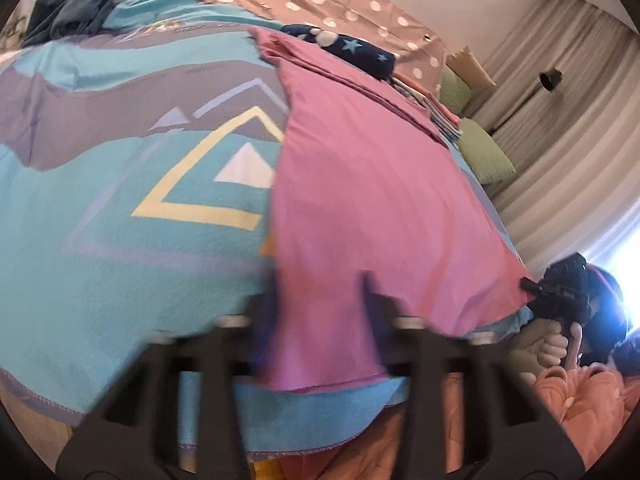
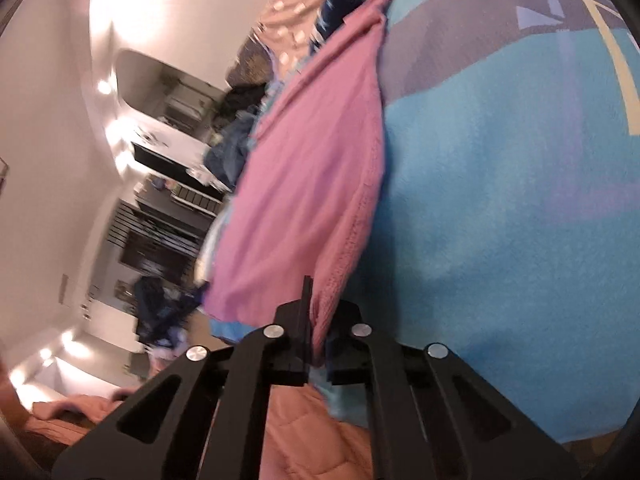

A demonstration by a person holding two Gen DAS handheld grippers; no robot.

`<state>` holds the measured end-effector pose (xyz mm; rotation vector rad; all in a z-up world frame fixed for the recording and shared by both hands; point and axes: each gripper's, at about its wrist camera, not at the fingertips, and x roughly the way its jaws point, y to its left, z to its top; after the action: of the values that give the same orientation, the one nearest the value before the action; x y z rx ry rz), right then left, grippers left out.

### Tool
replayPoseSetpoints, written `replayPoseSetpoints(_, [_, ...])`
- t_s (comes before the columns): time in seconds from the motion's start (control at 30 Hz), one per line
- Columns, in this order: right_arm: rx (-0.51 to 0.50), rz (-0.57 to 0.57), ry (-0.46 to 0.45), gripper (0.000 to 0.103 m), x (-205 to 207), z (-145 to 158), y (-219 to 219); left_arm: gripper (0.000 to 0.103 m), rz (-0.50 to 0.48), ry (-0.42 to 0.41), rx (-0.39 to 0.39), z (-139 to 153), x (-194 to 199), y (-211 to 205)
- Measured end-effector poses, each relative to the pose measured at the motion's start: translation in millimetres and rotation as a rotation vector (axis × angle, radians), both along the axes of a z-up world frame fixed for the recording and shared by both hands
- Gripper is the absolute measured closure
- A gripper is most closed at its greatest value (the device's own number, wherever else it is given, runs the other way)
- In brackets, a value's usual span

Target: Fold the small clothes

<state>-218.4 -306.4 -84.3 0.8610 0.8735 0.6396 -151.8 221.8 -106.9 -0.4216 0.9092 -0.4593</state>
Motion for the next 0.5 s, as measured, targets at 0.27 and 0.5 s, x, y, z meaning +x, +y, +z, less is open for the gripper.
replayPoseSetpoints(0.27, [0.088, -0.072, -0.271, 0.100, -7.9, 86.5, -19.3, 0.098, 0.008, -0.227, -0.314, 72.6, -5.3, 7.5])
replayPoseSetpoints(0.5, [0.104, -0.126, -0.495, 0.100, -33.0, 157.5, -34.3, 0.098, -0.014, -0.461, -0.388, 157.5, -33.2, 2.5])
